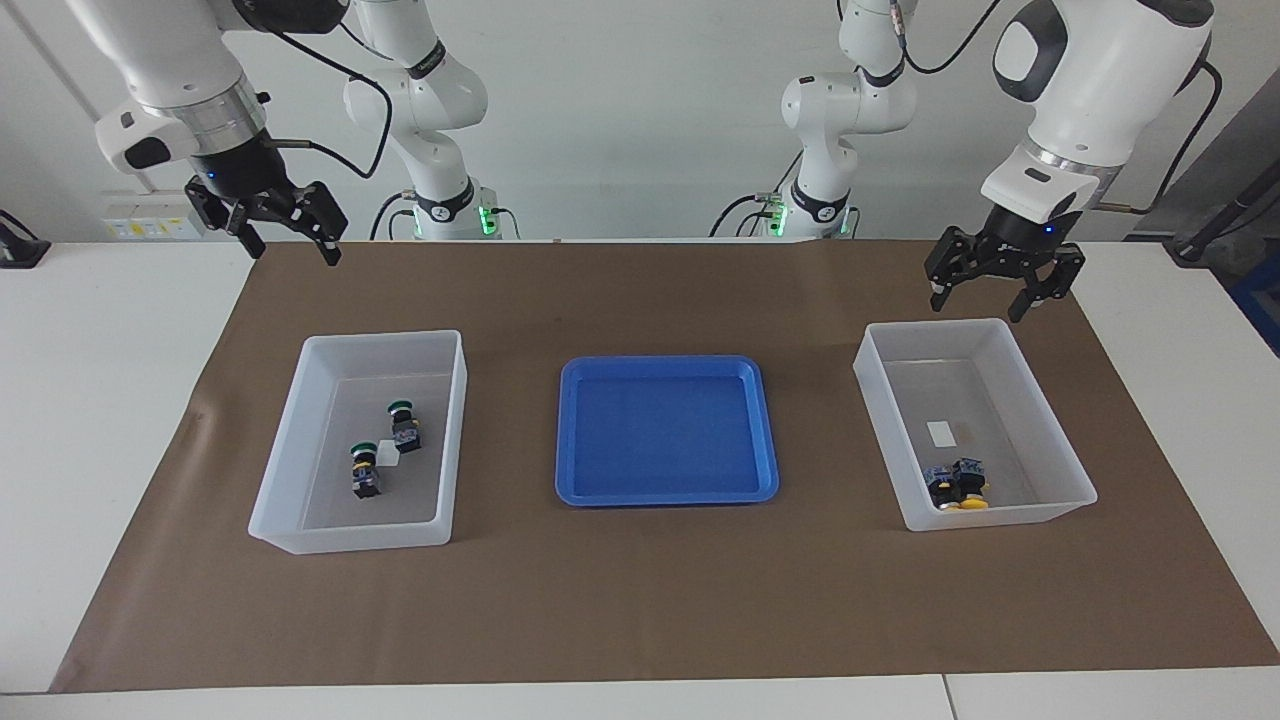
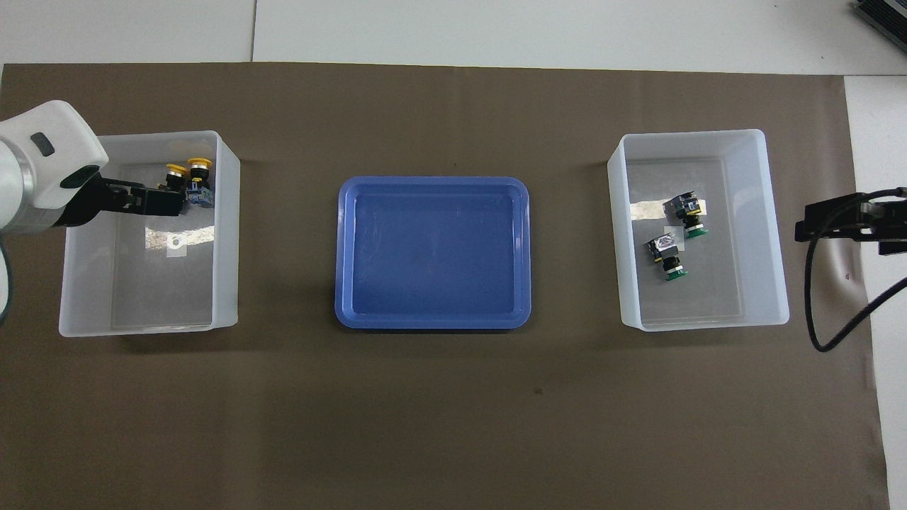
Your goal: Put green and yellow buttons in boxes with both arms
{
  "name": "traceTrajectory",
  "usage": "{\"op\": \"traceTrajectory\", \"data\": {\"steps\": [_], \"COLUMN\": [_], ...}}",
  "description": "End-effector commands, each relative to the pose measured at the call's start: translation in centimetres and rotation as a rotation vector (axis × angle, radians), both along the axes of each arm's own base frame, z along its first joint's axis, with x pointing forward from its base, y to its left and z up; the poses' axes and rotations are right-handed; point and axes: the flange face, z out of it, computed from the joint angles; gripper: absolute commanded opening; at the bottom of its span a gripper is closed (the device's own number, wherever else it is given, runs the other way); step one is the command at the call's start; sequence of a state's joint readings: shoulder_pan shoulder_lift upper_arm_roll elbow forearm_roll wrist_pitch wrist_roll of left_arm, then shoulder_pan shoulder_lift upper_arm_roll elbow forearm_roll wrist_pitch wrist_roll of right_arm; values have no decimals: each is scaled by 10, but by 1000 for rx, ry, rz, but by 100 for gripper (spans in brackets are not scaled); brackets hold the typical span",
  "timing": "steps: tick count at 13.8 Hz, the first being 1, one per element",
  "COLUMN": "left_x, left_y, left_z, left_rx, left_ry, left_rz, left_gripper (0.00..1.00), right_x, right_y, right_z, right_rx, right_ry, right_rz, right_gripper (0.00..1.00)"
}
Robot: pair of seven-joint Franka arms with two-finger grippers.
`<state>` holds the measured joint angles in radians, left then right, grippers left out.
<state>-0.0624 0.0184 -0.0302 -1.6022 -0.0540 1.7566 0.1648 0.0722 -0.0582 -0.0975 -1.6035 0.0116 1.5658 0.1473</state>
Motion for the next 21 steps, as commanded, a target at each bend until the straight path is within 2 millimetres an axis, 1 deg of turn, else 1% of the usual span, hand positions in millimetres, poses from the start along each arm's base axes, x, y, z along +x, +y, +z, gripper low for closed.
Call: {"op": "traceTrajectory", "data": {"steps": [1, 2, 3, 5, 8, 9, 11, 14, 15, 18, 19, 21], "left_x": [-1, -14, -23, -37, -51, -55, -55, -47, -45, -35, -35, -37], "left_y": [-1, 0, 0, -2, 1, 0, 1, 4, 5, 8, 8, 8], "left_z": [9, 11, 12, 4, -8, -9, -10, -4, 0, 20, 24, 24], "left_rx": [27, 28, 26, 30, 36, 35, 34, 38, 51, 50, 51, 54], "left_ry": [38, 67, 79, 100, 121, 123, 117, 76, 68, 75, 82, 93], "left_rz": [14, 43, 75, 78, 81, 80, 77, 86, 87, 94, 94, 95], "left_gripper": [100, 100, 100, 100, 100, 100, 100, 100, 100, 100, 100, 100], "right_x": [-4, -4, -4, -4, -4, -4, -4, -4, -4, -4, -4, -4], "right_y": [1, 1, 1, 1, 1, 1, 1, 1, 1, 1, 1, 1], "right_z": [-1, -1, -1, -1, -1, -1, -1, -1, -1, -1, -1, -1], "right_rx": [3, 3, 3, 3, 3, 3, 3, 3, 3, 3, 3, 3], "right_ry": [7, 7, 7, 7, 7, 7, 7, 7, 7, 7, 7, 7], "right_rz": [-10, -10, -10, -10, -10, -10, -10, -10, -10, -10, -10, -10], "right_gripper": [100, 100, 100, 100, 100, 100, 100, 100, 100, 100, 100, 100]}}
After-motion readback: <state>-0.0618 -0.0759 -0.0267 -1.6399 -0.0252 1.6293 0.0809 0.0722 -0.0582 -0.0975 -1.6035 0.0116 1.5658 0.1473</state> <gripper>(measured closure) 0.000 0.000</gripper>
